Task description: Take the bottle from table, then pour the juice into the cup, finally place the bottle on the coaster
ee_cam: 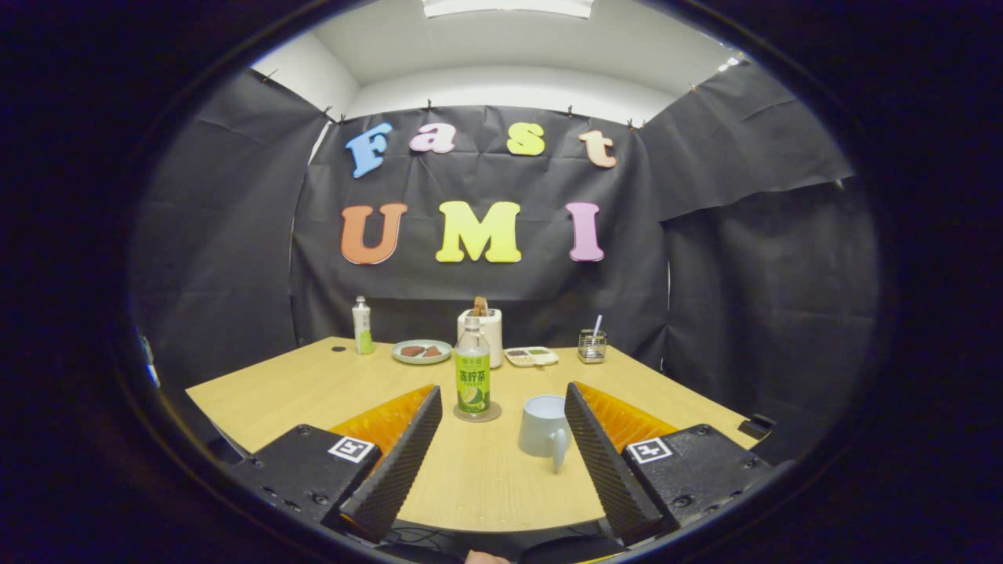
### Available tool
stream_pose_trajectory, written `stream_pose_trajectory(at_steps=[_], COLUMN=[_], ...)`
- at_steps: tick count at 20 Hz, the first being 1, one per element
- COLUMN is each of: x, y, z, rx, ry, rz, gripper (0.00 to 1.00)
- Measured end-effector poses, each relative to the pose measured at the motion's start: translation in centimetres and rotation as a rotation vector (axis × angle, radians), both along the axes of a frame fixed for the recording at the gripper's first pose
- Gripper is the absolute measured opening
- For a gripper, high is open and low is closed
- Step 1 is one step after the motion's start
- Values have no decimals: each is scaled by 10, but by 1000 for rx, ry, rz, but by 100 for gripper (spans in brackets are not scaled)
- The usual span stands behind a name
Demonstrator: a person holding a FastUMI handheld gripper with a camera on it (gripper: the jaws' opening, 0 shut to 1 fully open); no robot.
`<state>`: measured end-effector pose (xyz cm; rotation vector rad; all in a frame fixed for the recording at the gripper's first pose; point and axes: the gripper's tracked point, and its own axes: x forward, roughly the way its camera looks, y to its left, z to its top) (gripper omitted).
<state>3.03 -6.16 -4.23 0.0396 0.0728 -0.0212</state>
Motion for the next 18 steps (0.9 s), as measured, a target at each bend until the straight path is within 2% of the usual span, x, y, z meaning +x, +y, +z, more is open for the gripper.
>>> stream_pose_trajectory(at_steps=[6,18], x=[-9,-10], y=[2,-10], z=[-2,-7], rx=[11,64], ry=[-33,-46], rz=[22,10], gripper=[100,100])
